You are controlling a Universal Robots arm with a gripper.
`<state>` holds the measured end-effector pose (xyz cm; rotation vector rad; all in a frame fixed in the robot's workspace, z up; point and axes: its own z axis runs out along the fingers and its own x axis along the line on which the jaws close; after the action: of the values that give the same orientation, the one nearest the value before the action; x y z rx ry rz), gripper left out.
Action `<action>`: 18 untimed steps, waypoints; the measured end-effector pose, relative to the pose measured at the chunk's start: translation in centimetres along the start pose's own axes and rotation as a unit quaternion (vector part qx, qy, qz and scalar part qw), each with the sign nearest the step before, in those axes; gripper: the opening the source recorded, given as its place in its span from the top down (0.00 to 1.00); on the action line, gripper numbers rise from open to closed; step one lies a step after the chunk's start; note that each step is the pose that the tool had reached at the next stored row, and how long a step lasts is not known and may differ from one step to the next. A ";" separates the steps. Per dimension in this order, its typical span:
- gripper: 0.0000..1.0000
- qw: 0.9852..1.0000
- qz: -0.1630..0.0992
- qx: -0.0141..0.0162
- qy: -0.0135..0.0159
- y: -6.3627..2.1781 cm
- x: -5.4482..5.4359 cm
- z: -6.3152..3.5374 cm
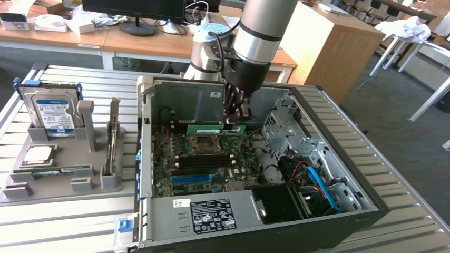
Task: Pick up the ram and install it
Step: 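Insert the ram into the slot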
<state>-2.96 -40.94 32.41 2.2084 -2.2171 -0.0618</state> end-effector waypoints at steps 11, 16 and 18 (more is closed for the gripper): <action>0.89 1.000 0.000 0.000 0.000 -0.01 0.0 0.41; 0.89 1.000 0.000 0.000 0.000 -0.02 0.0 0.67; 0.89 1.000 0.000 0.000 0.000 -0.03 0.0 0.80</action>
<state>-2.96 -40.96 31.61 2.2083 -2.2172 -0.0618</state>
